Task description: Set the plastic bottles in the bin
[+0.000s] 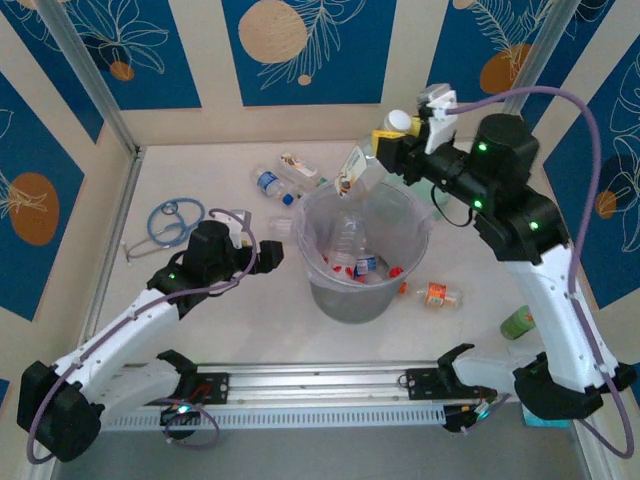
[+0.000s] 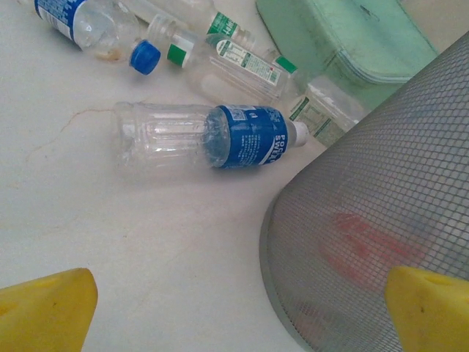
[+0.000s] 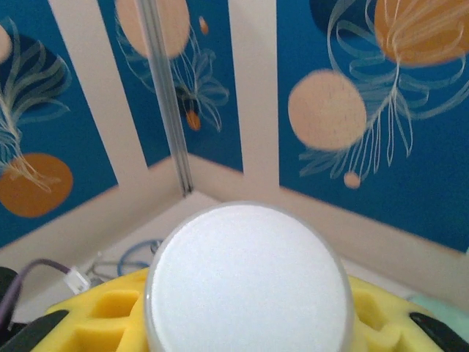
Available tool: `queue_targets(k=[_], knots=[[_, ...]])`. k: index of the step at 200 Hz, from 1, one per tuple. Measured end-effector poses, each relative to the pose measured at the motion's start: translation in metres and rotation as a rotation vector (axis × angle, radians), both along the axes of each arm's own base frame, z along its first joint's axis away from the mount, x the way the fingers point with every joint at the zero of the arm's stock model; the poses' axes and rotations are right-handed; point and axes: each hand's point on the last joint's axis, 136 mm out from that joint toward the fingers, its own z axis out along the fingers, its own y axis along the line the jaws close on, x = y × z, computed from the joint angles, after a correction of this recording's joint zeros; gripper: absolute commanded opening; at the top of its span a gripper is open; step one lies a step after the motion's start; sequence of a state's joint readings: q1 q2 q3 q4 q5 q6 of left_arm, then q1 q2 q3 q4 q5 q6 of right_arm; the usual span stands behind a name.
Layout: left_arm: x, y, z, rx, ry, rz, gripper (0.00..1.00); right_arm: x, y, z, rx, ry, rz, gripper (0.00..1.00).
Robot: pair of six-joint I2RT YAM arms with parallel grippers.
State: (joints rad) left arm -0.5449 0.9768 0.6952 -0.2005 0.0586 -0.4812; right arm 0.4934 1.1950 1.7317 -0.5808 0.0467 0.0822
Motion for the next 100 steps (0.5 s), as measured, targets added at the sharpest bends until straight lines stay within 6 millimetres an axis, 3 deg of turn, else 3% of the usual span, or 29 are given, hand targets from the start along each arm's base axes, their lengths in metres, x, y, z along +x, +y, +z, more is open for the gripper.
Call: queue_targets(k=[33, 52, 75, 100], knots=[[-0.002, 0.001, -0.010, 0.000, 0.019, 0.006, 1.00, 0.032, 0.020, -0.075, -0.087, 0.187, 0.000, 0.00], [-0.002, 0.001, -0.013, -0.005, 0.022, 0.010, 1.00, 0.038, 0.025, -0.088, -0.076, 0.225, -0.001, 0.00], [-0.002, 0.000, -0.015, -0.016, 0.022, 0.011, 1.00, 0.035, 0.031, -0.124, -0.093, 0.330, 0.011, 0.00], [0.000, -0.003, -0.020, -0.028, 0.034, 0.006, 1.00, 0.043, 0.035, -0.126, -0.054, 0.334, 0.001, 0.00]])
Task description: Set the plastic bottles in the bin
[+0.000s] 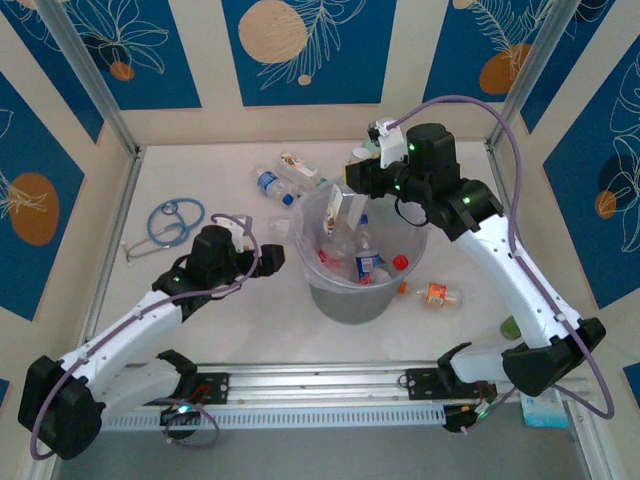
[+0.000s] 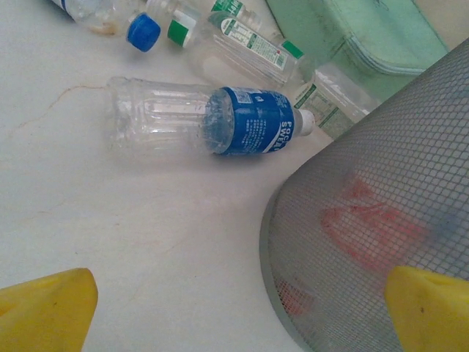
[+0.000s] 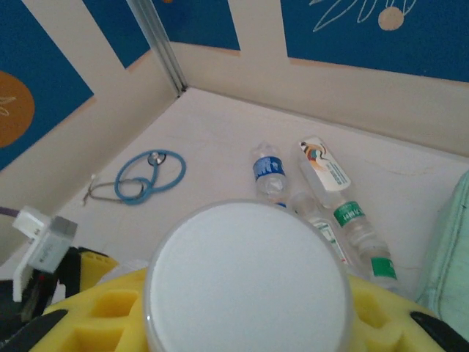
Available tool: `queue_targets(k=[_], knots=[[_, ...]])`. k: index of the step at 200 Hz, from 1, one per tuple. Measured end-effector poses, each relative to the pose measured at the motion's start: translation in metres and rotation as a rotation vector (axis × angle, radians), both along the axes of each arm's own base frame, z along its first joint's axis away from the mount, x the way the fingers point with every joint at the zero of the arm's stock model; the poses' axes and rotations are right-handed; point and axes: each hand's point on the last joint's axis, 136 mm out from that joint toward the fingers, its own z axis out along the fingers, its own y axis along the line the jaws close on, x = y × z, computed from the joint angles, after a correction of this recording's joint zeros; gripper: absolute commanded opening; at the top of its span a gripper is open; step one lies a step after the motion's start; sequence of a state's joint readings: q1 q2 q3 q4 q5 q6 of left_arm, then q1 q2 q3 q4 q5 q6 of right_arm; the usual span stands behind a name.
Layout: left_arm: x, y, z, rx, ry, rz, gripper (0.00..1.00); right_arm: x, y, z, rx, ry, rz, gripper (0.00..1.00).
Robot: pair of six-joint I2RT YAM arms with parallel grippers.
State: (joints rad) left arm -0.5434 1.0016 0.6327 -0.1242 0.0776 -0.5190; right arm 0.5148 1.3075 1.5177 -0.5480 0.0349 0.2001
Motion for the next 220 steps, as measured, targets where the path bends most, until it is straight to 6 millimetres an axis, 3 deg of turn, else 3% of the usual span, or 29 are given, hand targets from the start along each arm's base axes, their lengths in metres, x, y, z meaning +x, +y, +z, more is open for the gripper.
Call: queue_targets(k=[68, 102, 166, 187, 220], knots=[[0.002, -0.002, -0.006, -0.006, 0.006, 0.001, 1.00, 0.016, 0.005, -0.009, 0.056, 0.010, -0.045, 0.00], [0.003, -0.001, -0.006, -0.006, 0.006, 0.003, 1.00, 0.003, -0.007, 0.000, 0.016, 0.040, -0.051, 0.00], [0.003, -0.002, -0.008, -0.005, 0.012, 0.000, 1.00, -0.038, -0.050, 0.014, -0.045, 0.058, -0.105, 0.00], [0.003, -0.002, -0.010, -0.003, 0.017, 0.000, 0.99, -0.047, -0.059, -0.002, -0.073, 0.101, -0.124, 0.00], [0.003, -0.003, -0.012, -0.003, 0.024, -0.005, 1.00, -0.050, -0.058, -0.048, -0.101, 0.233, -0.124, 0.00]])
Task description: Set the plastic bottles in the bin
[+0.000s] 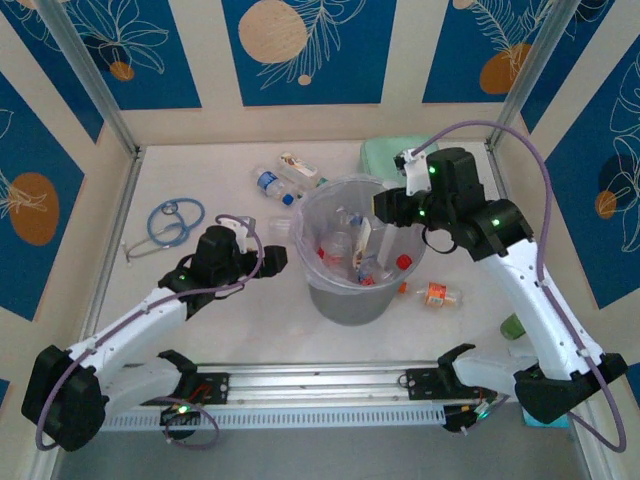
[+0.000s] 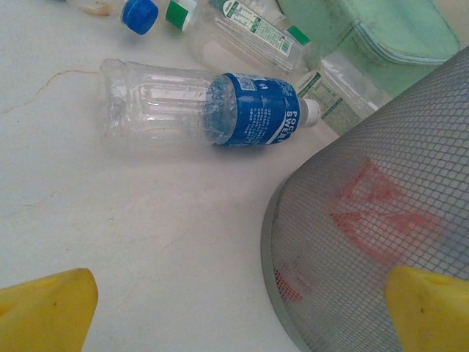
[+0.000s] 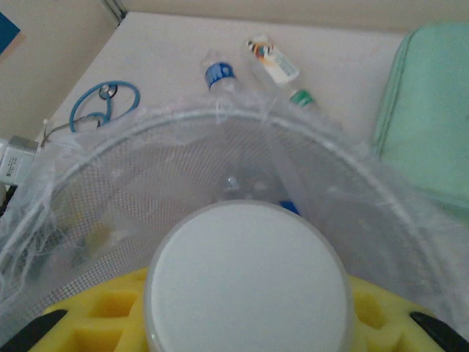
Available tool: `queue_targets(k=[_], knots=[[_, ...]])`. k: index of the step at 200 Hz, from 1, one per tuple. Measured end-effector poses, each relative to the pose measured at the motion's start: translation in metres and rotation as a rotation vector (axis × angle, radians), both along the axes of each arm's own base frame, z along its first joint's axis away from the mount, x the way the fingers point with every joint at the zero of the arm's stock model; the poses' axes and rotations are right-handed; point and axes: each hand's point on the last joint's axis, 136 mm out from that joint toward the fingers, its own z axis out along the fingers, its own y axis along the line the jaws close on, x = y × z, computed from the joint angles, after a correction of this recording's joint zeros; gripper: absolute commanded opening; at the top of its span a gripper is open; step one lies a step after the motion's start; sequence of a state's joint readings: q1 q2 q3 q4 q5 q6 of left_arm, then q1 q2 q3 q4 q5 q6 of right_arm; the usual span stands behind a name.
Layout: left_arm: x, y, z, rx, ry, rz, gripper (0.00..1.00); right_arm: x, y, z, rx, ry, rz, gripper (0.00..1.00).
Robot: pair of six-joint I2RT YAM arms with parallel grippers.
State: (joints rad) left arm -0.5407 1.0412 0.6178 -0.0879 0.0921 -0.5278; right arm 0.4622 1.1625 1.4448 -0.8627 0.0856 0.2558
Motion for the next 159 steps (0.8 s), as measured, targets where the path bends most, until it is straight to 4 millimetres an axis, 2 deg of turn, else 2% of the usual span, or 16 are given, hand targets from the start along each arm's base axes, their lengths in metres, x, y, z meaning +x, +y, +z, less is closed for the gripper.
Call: queue_targets(k=[22, 68, 88, 111, 122, 141, 152, 159], knots=[[0.000, -0.001, -0.002, -0.008, 0.012, -0.001, 1.00, 0.000, 0.008, -0.029, 0.014, 0.090, 0.011, 0.00], [0.000, -0.001, -0.003, -0.012, 0.017, 0.003, 1.00, -0.008, 0.024, -0.103, 0.042, 0.288, 0.011, 0.00], [0.000, -0.001, -0.002, -0.015, 0.014, 0.004, 1.00, -0.006, 0.029, -0.117, 0.069, 0.304, -0.003, 0.00], [0.002, -0.003, -0.001, -0.022, 0.005, 0.002, 1.00, -0.005, 0.037, -0.123, 0.091, 0.300, -0.001, 0.00], [0.002, -0.003, -0.002, -0.020, 0.007, 0.002, 1.00, -0.007, 0.041, -0.124, 0.093, 0.305, 0.008, 0.11], [0.003, -0.003, -0.004, -0.017, 0.012, 0.002, 1.00, -0.012, 0.047, -0.123, 0.088, 0.310, 0.030, 0.43], [0.003, -0.003, -0.004, -0.017, 0.012, 0.002, 1.00, -0.014, 0.047, -0.115, 0.084, 0.307, 0.039, 0.59], [0.003, -0.003, -0.004, -0.017, 0.012, 0.002, 1.00, -0.014, 0.048, -0.106, 0.082, 0.298, 0.049, 0.66]])
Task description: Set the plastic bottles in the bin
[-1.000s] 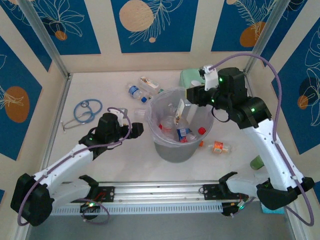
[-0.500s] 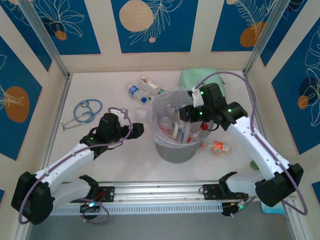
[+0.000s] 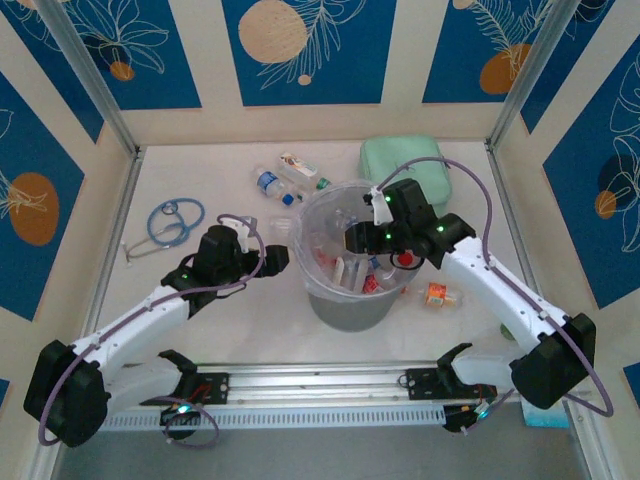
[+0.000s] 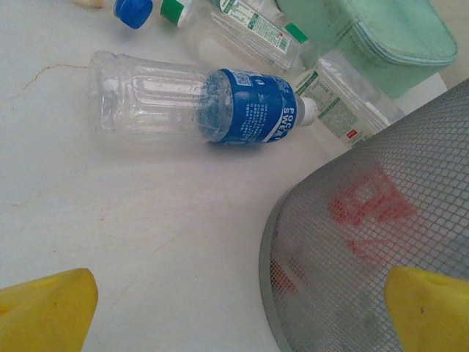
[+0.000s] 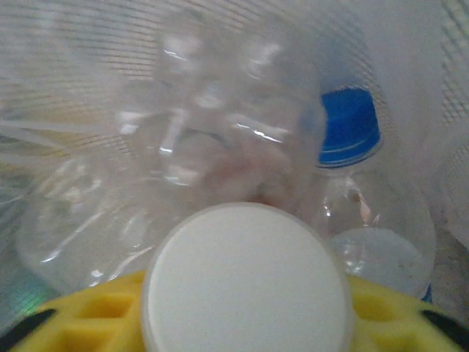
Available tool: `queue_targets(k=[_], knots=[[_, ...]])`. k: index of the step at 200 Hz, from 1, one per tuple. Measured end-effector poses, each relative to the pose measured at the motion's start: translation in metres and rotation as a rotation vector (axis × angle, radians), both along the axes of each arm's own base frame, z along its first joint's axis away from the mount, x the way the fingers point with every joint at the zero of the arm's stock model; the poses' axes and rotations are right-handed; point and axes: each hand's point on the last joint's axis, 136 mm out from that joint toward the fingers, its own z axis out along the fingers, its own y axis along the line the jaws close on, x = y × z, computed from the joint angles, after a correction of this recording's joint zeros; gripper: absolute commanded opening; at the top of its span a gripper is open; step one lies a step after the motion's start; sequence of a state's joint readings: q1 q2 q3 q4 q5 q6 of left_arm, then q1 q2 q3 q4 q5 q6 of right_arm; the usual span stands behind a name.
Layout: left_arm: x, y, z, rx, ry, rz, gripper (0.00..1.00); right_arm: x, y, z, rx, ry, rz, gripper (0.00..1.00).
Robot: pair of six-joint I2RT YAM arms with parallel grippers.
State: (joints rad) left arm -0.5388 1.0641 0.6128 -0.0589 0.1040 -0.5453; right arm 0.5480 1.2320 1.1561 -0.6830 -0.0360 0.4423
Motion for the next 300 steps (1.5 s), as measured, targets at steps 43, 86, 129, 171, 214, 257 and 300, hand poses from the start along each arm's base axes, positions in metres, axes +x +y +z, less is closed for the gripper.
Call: queue_targets(k=[43, 86, 129, 171, 214, 257, 300], knots=[[0.000, 0.000, 0.000, 0.000, 0.001, 0.000, 1.00, 0.004, -0.003, 0.074, 0.001, -0.152, 0.044, 0.70], [0.000, 0.000, -0.001, -0.005, 0.003, 0.003, 1.00, 0.004, -0.008, 0.070, -0.044, -0.141, 0.053, 0.40], [0.002, -0.001, -0.003, -0.005, 0.007, 0.003, 1.00, 0.008, -0.004, 0.016, -0.133, -0.006, 0.052, 0.30], [0.003, -0.002, -0.010, 0.001, 0.026, -0.001, 1.00, 0.000, 0.005, 0.010, -0.131, 0.023, 0.074, 0.39], [0.004, -0.004, -0.016, 0.004, 0.041, -0.006, 1.00, 0.024, -0.032, 0.116, -0.067, -0.215, -0.130, 0.82], [0.007, -0.003, -0.016, -0.010, 0.046, -0.009, 1.00, 0.024, -0.195, 0.146, -0.124, -0.254, -0.723, 0.99], [0.011, -0.002, -0.018, -0.026, 0.063, -0.012, 1.00, -0.006, -0.292, 0.067, -0.060, 0.003, -1.182, 0.99]])
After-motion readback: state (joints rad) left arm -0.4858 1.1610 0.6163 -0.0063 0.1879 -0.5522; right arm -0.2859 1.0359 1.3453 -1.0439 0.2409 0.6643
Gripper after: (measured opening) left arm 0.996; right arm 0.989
